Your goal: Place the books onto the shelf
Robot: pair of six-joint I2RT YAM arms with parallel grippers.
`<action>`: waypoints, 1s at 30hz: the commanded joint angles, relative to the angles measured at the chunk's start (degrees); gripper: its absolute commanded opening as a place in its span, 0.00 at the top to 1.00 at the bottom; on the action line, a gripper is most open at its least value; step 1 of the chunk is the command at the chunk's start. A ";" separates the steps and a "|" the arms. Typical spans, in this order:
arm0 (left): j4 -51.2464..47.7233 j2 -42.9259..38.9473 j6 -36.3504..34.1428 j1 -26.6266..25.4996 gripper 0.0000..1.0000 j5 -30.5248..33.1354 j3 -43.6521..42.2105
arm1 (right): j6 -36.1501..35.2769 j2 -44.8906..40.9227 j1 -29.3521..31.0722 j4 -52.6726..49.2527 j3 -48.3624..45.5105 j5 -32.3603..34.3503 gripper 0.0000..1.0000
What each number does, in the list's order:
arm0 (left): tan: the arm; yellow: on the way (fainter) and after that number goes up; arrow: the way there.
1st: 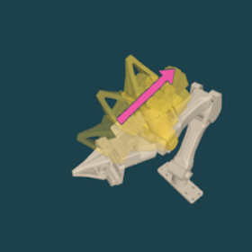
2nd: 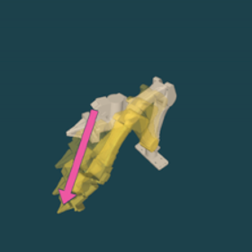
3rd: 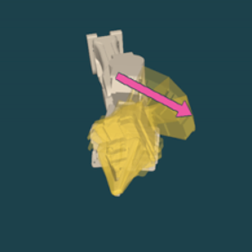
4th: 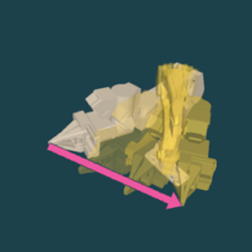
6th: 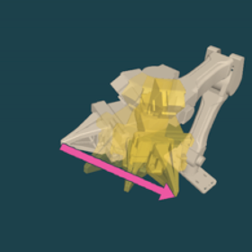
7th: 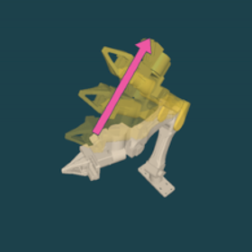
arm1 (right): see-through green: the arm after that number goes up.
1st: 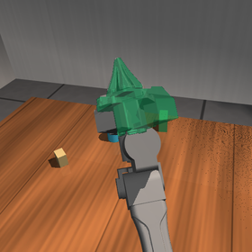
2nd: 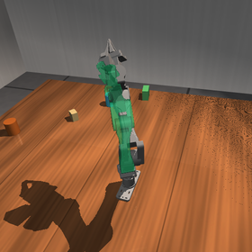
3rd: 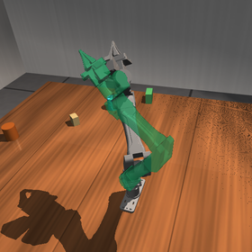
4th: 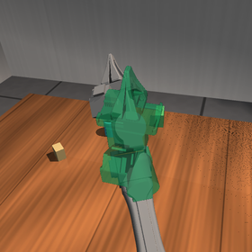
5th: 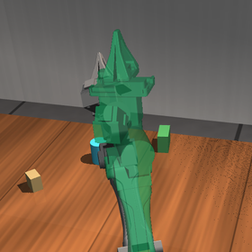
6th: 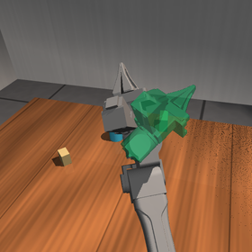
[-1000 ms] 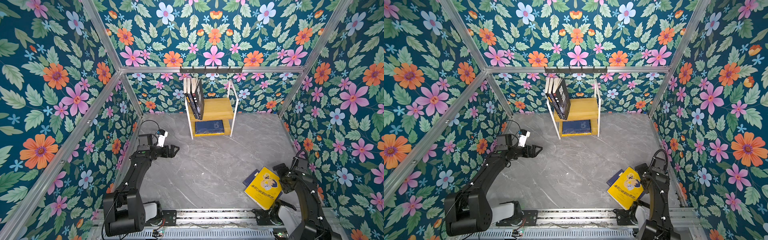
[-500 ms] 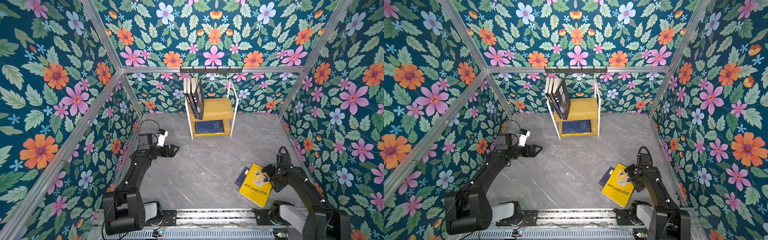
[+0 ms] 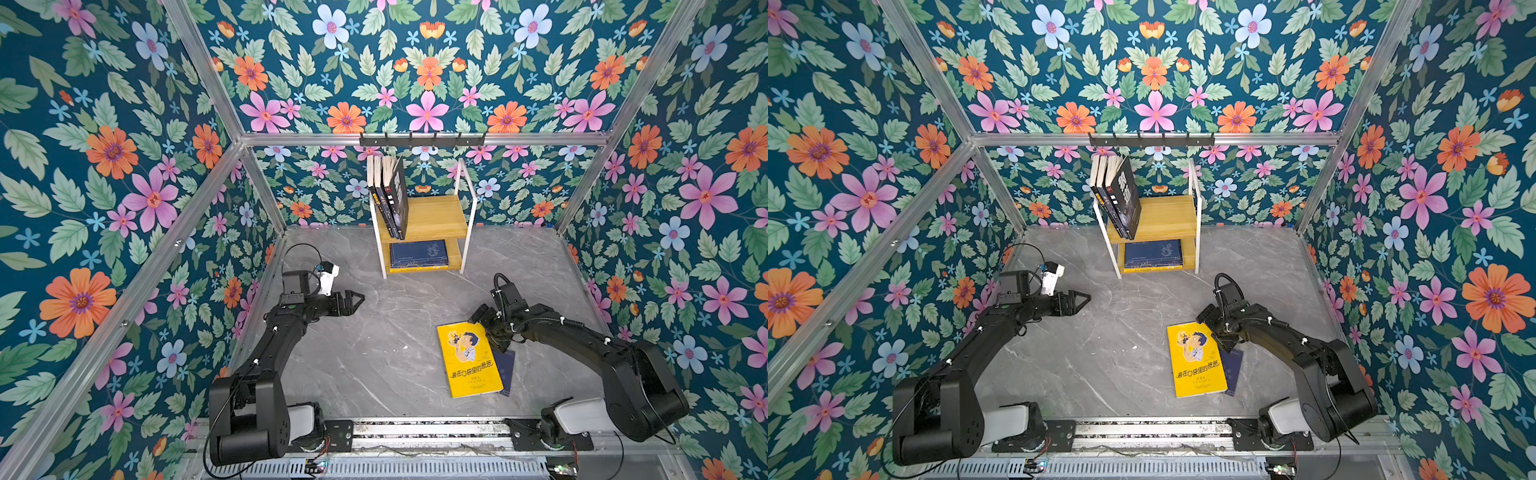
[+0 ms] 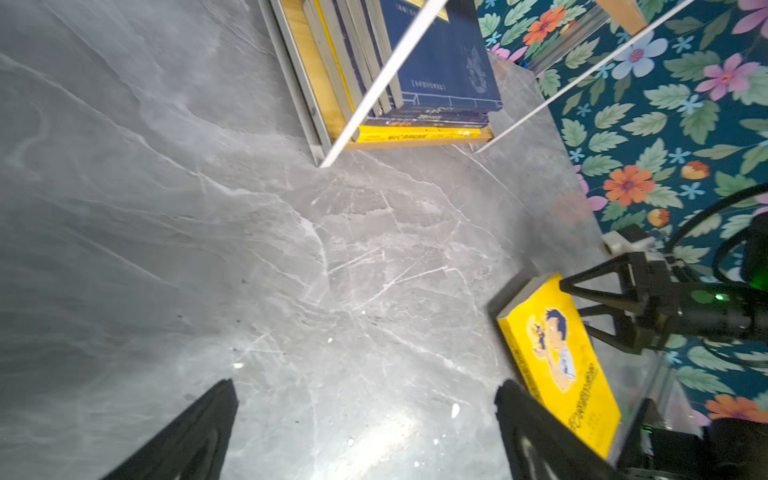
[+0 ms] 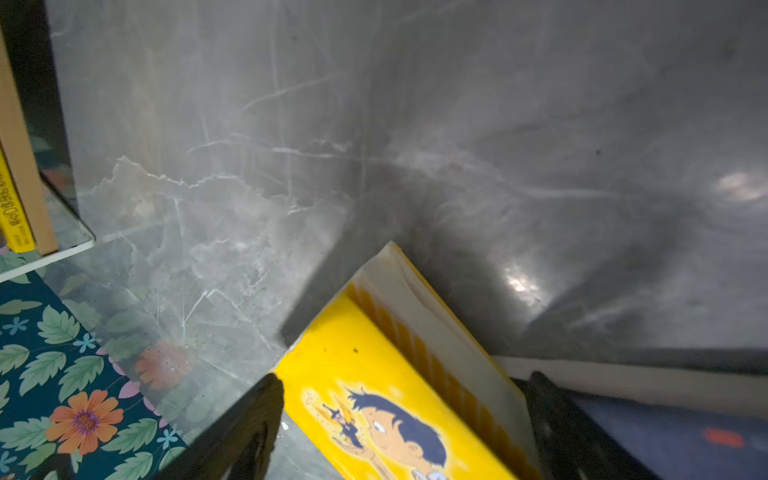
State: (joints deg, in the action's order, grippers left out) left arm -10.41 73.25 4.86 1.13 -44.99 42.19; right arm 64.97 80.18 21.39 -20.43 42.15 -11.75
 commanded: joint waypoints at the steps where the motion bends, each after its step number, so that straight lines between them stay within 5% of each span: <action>1: 3.84 0.39 5.10 -2.04 0.02 -3.51 -0.73 | -4.72 -2.28 -0.71 -3.74 0.20 2.01 0.08; 6: 9.49 2.59 12.05 -6.21 0.06 -4.15 -3.63 | -8.19 -9.65 -1.22 -10.58 -3.17 3.13 0.09; 13: 19.48 6.74 21.97 -13.52 0.09 -6.07 -6.40 | -3.48 -17.41 2.82 -9.89 -10.72 1.07 0.16; 24: 31.05 12.59 31.01 -18.79 0.04 -0.59 -7.23 | 3.03 -13.48 11.38 -3.27 -13.21 3.37 0.23; 30: 29.56 17.91 32.35 -19.78 0.05 1.42 -4.66 | 5.07 -9.37 13.43 1.20 -13.39 3.99 0.26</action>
State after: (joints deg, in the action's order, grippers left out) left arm 17.30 89.95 35.16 -18.74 -44.93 36.82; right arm 66.65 68.69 34.11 -25.06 30.09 -6.61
